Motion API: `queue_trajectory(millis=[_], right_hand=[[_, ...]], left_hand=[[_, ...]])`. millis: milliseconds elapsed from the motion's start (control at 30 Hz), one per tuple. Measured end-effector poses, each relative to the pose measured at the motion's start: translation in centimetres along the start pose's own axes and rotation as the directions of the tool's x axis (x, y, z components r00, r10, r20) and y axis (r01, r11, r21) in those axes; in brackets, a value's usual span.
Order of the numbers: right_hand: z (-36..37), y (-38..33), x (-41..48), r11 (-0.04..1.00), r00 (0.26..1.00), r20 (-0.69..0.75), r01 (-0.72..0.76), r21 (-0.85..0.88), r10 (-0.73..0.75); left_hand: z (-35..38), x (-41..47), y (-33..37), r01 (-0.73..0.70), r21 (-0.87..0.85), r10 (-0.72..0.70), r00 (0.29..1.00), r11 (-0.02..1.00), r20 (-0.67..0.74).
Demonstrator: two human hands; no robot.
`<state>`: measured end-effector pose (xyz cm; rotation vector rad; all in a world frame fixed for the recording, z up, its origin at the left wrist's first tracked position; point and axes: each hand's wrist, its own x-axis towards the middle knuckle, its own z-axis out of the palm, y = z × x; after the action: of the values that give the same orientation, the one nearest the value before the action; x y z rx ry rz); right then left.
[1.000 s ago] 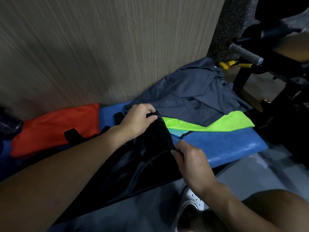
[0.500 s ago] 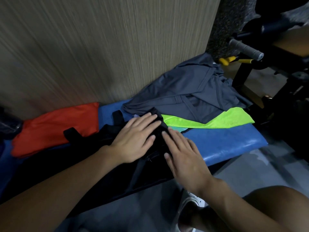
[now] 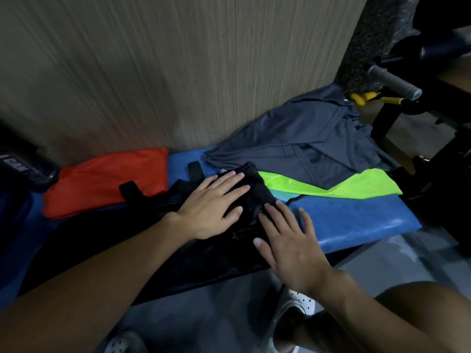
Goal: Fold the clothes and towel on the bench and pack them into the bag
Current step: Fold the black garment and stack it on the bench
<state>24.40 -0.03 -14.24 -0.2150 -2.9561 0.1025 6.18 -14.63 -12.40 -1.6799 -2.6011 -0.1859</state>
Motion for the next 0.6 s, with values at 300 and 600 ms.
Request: queue_trajectory(millis=[300,600], right_hand=[[-4.5,-7.8,6.8,0.923,0.968,-0.065,0.252,0.291,-0.243],[-3.7,-25.4,15.4,0.743,0.808,0.119,0.459,0.488,-0.577]], left_hand=[[-3.9,-12.6,-2.6,0.377,-0.468,-0.580,0.687,0.799,-0.437],[-3.4,-28.8,-5.5,0.802,-0.597,-0.999,-0.021,0.013,-0.050]])
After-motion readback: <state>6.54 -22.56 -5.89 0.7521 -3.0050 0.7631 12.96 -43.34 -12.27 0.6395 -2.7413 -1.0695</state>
